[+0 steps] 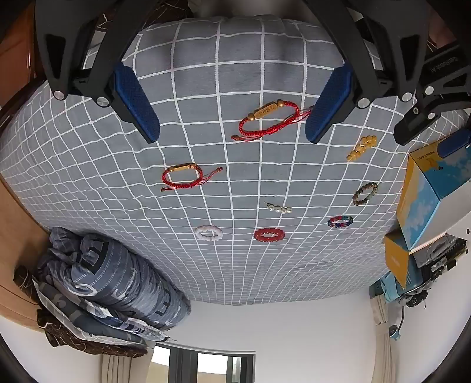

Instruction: Organize jewelry

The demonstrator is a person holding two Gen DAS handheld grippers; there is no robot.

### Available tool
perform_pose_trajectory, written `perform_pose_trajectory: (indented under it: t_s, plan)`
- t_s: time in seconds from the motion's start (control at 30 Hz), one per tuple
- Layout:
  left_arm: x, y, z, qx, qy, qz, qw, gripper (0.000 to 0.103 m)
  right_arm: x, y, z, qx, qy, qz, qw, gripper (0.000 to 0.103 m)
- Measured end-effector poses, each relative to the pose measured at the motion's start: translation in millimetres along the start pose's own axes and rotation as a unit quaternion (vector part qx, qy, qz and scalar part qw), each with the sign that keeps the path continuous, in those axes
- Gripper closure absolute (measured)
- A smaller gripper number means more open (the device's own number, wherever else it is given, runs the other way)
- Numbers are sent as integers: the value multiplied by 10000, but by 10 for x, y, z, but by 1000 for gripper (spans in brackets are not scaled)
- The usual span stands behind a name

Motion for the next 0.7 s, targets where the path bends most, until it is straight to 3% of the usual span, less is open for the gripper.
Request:
perform_pose_trajectory:
  t_s: [0.7]
  plan:
    - [10,38,33,-205,12,68,9998,6,69,42,55,15,42,-19,10000,8]
Point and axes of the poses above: each gripper's, at about its wrist camera, not at the fingertips, and z roughly the way its jaws point, y to its left, x to its underside, the point moved 10 cm from there along z, roughly the way its jaws point, and after that the axes turned 1 degree about x, right-handed, at the moved point
